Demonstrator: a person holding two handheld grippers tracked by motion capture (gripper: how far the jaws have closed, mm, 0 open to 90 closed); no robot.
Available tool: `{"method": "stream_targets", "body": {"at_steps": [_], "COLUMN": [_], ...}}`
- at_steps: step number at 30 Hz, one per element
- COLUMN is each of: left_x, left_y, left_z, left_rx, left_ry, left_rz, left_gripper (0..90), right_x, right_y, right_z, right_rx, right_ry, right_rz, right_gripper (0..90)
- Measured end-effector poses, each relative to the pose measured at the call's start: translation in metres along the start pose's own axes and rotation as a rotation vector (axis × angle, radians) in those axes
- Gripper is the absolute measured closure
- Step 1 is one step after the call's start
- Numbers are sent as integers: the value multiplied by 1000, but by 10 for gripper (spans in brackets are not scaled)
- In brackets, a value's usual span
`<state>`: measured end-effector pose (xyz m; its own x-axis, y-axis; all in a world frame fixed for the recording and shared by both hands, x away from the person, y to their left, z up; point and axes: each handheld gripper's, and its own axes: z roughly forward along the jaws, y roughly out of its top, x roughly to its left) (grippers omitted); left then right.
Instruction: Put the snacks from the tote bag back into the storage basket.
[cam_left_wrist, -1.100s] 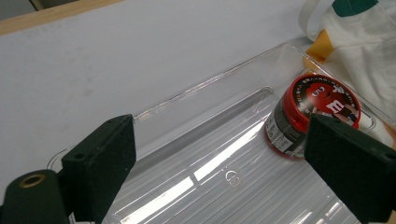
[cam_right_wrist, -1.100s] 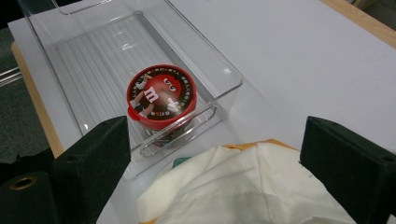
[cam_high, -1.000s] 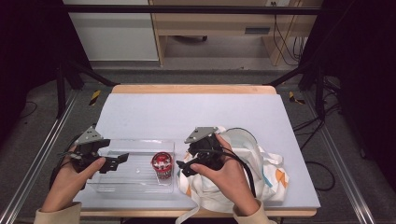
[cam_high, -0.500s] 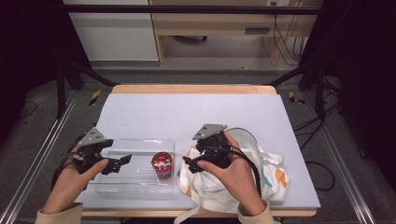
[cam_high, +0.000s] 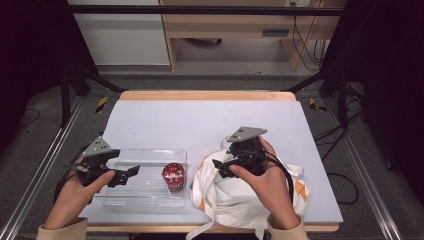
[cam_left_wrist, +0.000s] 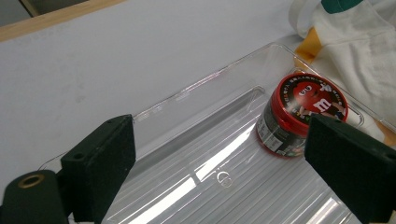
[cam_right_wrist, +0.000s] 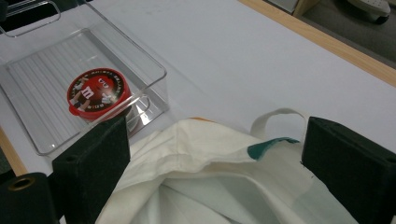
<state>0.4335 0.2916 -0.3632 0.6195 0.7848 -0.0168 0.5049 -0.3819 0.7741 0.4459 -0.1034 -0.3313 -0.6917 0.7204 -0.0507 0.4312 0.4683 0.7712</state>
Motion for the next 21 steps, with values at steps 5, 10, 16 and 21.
{"method": "stream_targets", "body": {"at_steps": [5, 10, 16, 21], "left_x": [2, 6, 10, 13], "left_y": [0, -2, -4, -4], "left_z": [-1, -3, -5, -8], "left_rx": [-5, -7, -15, -22], "left_ry": [3, 15, 22, 27], "left_rz": [-7, -24, -41, -47], "left_gripper": [86, 82, 81, 81], "right_x": [-13, -30, -48, -58], "right_y": [-4, -13, -23, -30], "right_z": [-10, -20, -31, -40], "right_rx": [-10, -17, -21, -33], "right_ry": [-27, -72, -111, -138], "right_rz": [27, 71, 117, 152], "right_gripper": [76, 77, 76, 78]}}
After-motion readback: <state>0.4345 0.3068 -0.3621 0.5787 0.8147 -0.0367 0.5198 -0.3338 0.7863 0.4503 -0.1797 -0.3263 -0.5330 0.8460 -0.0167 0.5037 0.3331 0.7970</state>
